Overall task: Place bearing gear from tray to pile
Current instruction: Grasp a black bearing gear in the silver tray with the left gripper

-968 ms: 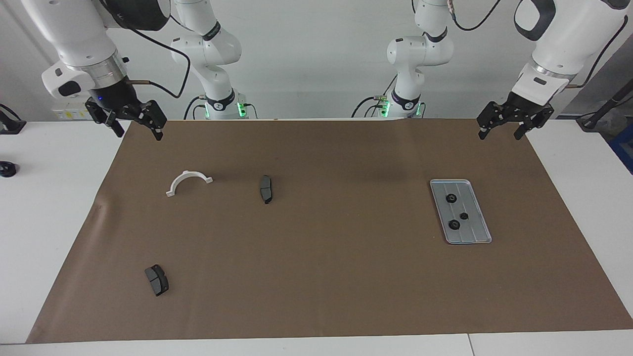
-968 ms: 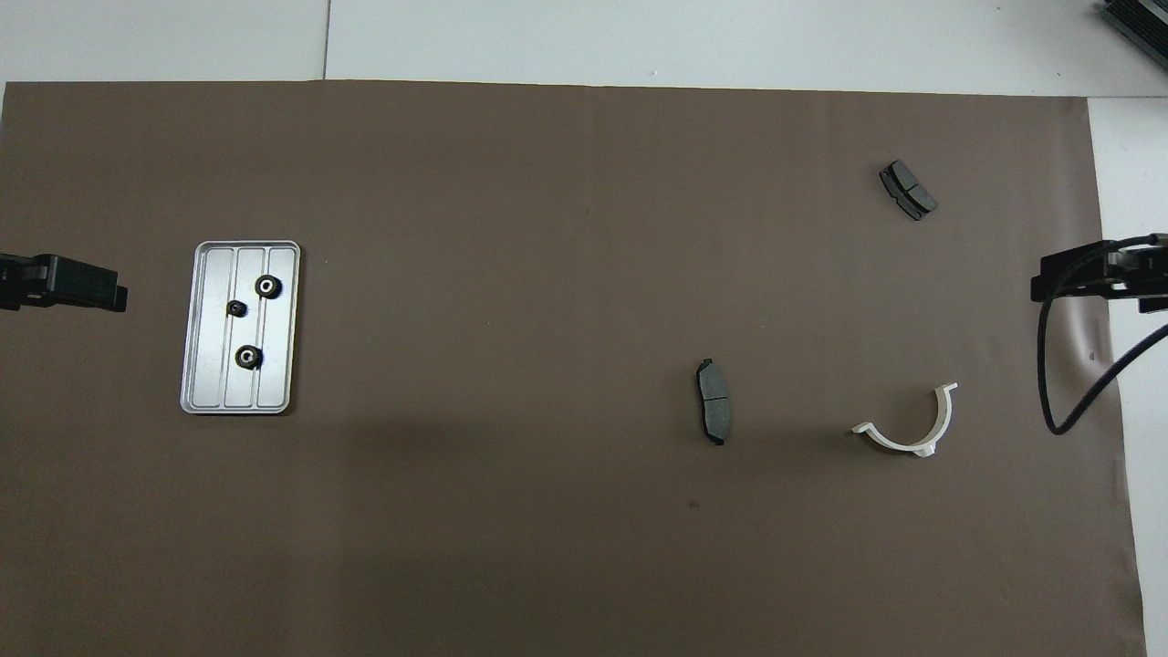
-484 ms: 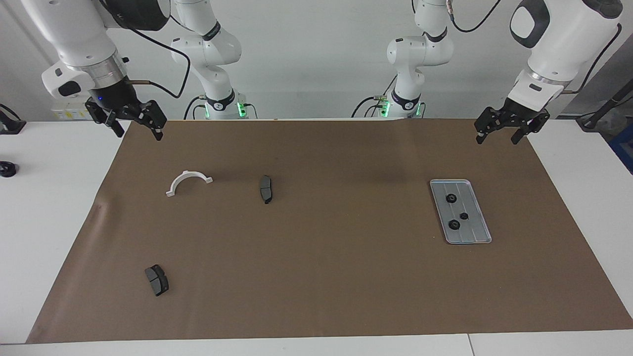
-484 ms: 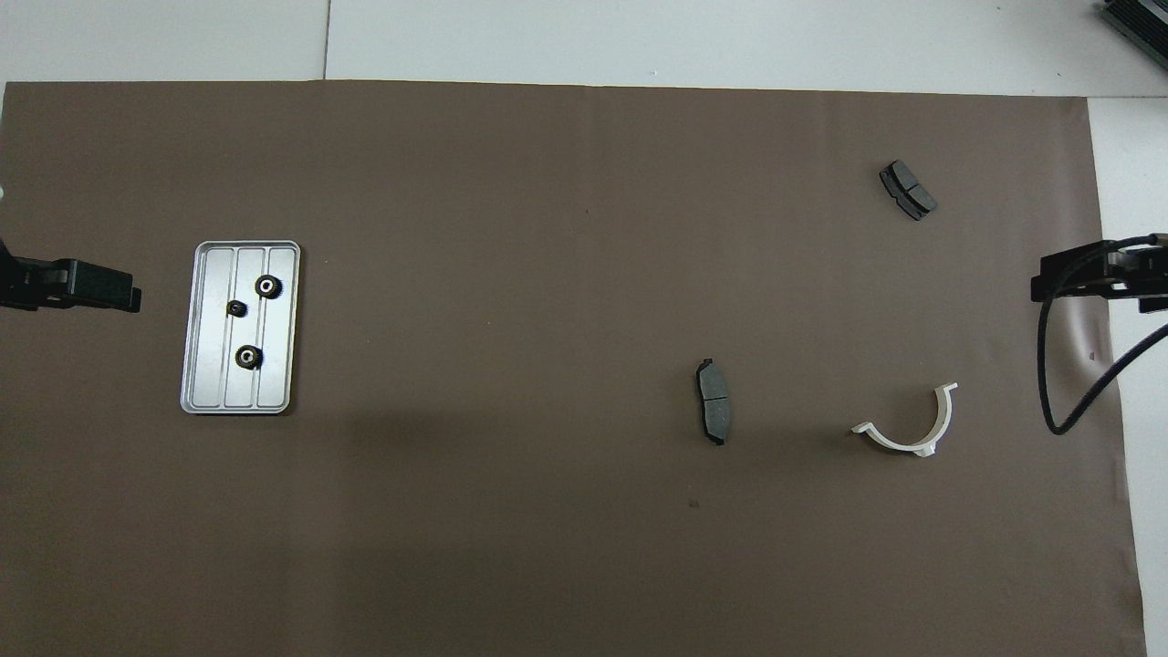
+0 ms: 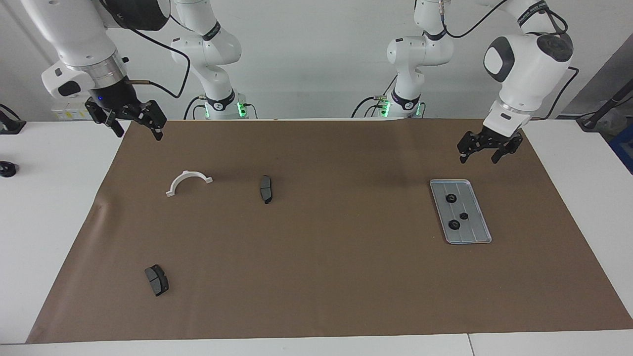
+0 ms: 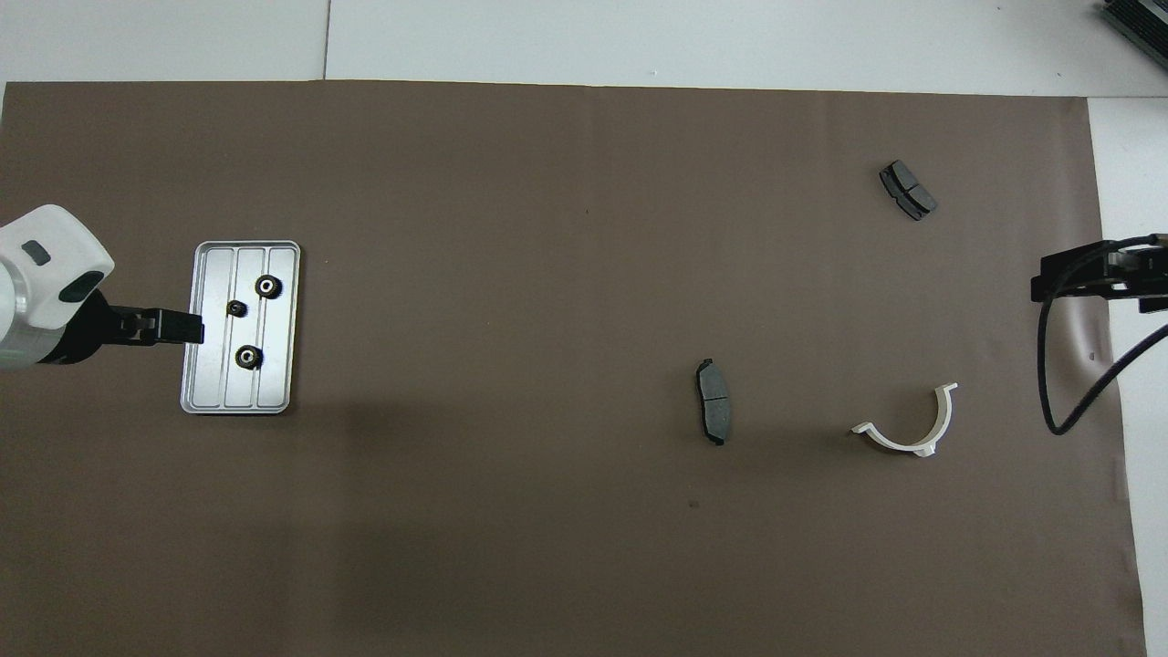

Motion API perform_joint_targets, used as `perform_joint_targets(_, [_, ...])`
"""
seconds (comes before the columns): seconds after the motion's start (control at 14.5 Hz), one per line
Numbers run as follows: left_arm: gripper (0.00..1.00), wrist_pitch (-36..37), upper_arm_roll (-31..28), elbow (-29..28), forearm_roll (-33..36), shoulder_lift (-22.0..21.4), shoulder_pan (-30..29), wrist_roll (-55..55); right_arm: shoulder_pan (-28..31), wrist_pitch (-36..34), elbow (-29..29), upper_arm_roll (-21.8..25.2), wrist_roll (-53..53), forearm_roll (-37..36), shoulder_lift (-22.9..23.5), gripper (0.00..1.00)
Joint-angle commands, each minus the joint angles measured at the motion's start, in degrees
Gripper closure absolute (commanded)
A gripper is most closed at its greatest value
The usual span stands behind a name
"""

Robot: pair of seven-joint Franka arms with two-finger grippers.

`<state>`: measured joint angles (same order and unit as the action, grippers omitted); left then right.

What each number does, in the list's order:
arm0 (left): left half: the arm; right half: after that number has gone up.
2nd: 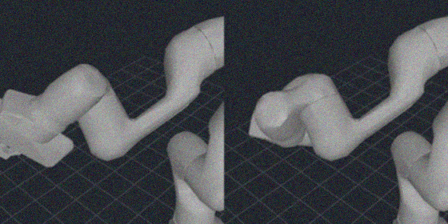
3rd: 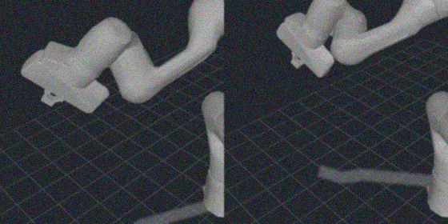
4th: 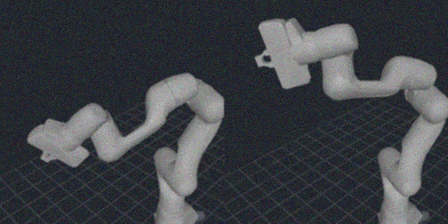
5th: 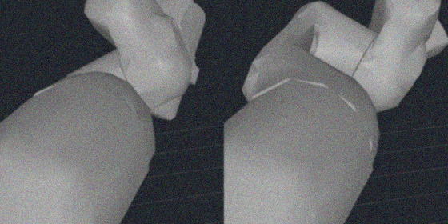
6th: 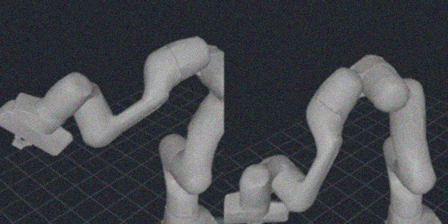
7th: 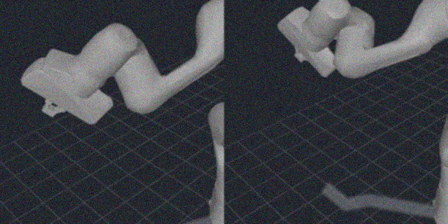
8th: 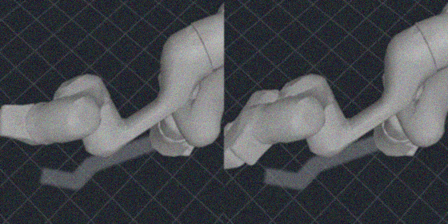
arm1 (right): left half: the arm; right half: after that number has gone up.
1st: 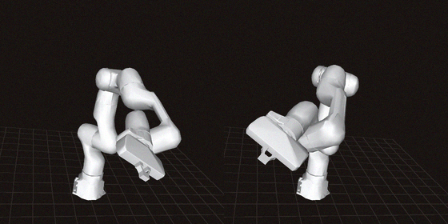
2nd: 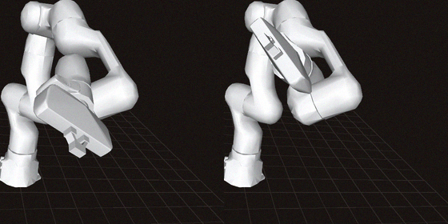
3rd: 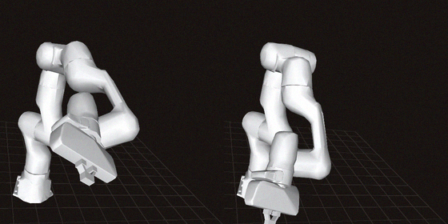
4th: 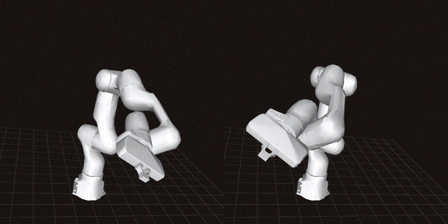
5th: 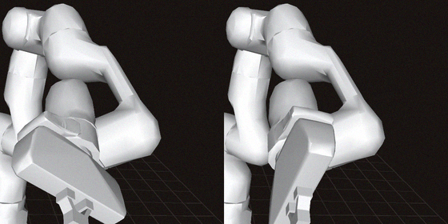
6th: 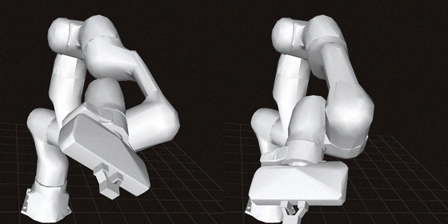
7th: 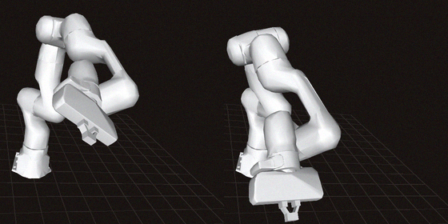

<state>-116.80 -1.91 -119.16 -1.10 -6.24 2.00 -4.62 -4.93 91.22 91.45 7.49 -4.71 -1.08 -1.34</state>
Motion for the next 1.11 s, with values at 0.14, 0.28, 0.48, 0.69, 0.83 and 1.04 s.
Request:
perform_joint_targets(0.14, [0.0, -14.0, -0.3, -12.0, -0.5, -0.3, -0.2, -0.9, 0.1, 0.3, 1.4, 0.0, -0.8, 0.6, -1.2, 0.0])
perform_joint_targets(0.28, [0.0, -16.6, -0.3, -13.2, -0.5, 1.5, -0.5, -0.7, 0.1, 0.4, 1.4, 0.0, -0.8, 0.6, -1.2, 0.0])
perform_joint_targets(0.48, [0.0, -22.1, -0.3, -13.9, -0.5, 3.8, -0.6, -0.6, 0.1, 0.3, 1.4, 0.0, -0.8, 0.6, -1.2, 0.0])
perform_joint_targets(0.69, [0.0, -26.5, -0.3, -13.8, -0.6, 8.5, -0.6, -0.7, 0.1, 0.2, 1.4, 0.0, -0.7, 0.6, -1.2, 0.0])
perform_joint_targets(0.83, [0.0, -28.4, -0.3, -13.8, -0.6, 10.8, -0.7, -0.7, 0.1, 0.4, 1.4, 0.0, -0.5, 0.6, -1.1, 0.0])
perform_joint_targets(1.04, [0.0, -28.3, -0.2, -13.9, -0.7, 11.1, -1.3, -0.7, -1.4, 1.0, 1.3, -0.1, 0.8, 0.6, -1.1, 0.0])
